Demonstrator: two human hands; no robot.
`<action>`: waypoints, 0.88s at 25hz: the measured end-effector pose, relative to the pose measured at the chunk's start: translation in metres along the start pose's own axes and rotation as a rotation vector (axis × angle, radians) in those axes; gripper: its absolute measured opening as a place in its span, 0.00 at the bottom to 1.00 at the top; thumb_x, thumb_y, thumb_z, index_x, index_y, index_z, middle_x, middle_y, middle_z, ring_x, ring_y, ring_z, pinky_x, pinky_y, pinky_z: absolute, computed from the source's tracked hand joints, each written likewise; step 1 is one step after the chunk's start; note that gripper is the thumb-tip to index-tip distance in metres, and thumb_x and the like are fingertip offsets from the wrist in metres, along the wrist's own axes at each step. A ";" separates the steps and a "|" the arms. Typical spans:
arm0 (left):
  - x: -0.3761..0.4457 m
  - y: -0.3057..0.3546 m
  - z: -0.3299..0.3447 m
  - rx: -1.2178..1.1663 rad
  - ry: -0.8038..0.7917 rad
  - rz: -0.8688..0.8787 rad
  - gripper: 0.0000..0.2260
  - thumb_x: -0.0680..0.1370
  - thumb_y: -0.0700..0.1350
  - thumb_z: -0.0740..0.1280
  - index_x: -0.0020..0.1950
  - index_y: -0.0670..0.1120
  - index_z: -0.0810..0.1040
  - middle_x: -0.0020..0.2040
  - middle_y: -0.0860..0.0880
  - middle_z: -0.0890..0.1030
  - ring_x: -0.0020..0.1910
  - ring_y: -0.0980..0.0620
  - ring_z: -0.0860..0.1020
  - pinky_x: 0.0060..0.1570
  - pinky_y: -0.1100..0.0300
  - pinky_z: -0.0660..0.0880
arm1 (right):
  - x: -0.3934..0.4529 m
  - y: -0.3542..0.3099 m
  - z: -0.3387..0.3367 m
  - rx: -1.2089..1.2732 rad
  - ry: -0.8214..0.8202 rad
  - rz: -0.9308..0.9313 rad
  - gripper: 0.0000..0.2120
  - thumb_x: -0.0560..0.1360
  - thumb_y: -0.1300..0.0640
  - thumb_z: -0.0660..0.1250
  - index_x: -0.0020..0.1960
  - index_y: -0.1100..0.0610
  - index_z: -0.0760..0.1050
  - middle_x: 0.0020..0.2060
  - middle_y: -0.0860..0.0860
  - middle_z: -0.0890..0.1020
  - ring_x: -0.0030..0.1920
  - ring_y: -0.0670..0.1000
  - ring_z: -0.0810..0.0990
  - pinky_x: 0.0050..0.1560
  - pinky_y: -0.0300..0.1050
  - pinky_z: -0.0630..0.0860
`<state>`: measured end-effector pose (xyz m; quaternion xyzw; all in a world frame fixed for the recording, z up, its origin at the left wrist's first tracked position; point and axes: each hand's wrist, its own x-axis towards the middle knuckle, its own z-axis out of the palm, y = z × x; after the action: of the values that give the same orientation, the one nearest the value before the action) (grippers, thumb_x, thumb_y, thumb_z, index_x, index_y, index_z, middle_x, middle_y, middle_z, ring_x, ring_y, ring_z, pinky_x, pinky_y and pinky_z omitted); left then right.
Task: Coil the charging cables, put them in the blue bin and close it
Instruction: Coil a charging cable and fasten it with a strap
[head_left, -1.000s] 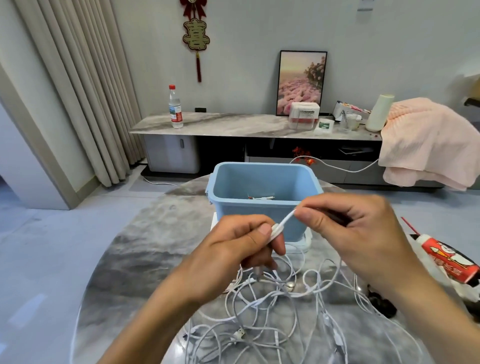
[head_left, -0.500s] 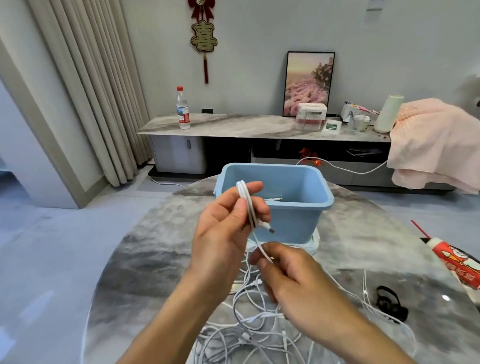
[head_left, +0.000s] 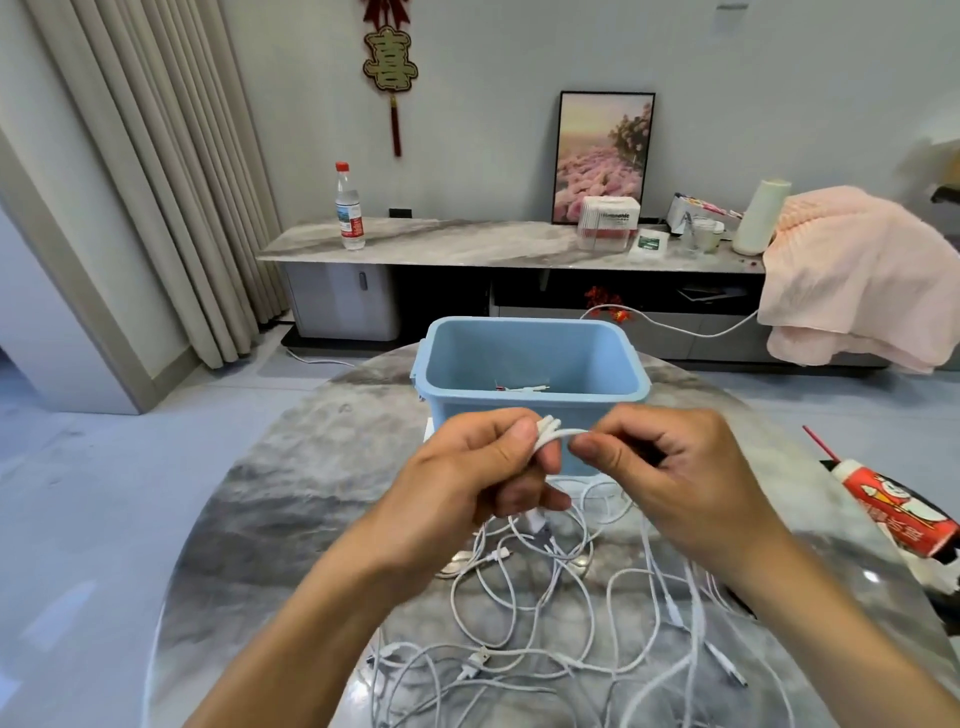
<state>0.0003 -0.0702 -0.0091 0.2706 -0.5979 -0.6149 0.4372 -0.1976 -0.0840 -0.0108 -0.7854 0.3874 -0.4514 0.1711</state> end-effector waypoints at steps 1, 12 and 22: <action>0.000 -0.001 0.003 -0.113 -0.001 -0.019 0.12 0.79 0.45 0.58 0.40 0.44 0.76 0.28 0.50 0.62 0.29 0.52 0.61 0.46 0.56 0.76 | -0.001 0.007 0.005 0.017 -0.026 0.003 0.24 0.75 0.34 0.63 0.35 0.54 0.76 0.23 0.49 0.69 0.25 0.47 0.64 0.26 0.40 0.61; 0.000 0.011 -0.021 -0.484 0.277 0.037 0.10 0.78 0.42 0.57 0.38 0.44 0.72 0.28 0.52 0.61 0.26 0.54 0.59 0.44 0.57 0.79 | -0.009 0.035 -0.001 0.394 0.042 0.459 0.29 0.76 0.34 0.57 0.37 0.60 0.76 0.27 0.48 0.73 0.29 0.45 0.69 0.30 0.36 0.65; -0.020 0.025 -0.125 -1.082 0.635 0.441 0.10 0.76 0.36 0.58 0.35 0.42 0.72 0.28 0.50 0.67 0.24 0.52 0.65 0.52 0.57 0.71 | -0.031 0.100 -0.049 -0.388 0.357 0.781 0.33 0.80 0.39 0.56 0.26 0.62 0.64 0.24 0.57 0.71 0.31 0.58 0.71 0.34 0.51 0.66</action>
<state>0.1218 -0.1131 -0.0063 0.0523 -0.0882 -0.6149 0.7819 -0.2935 -0.1202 -0.0641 -0.5086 0.7544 -0.4005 0.1091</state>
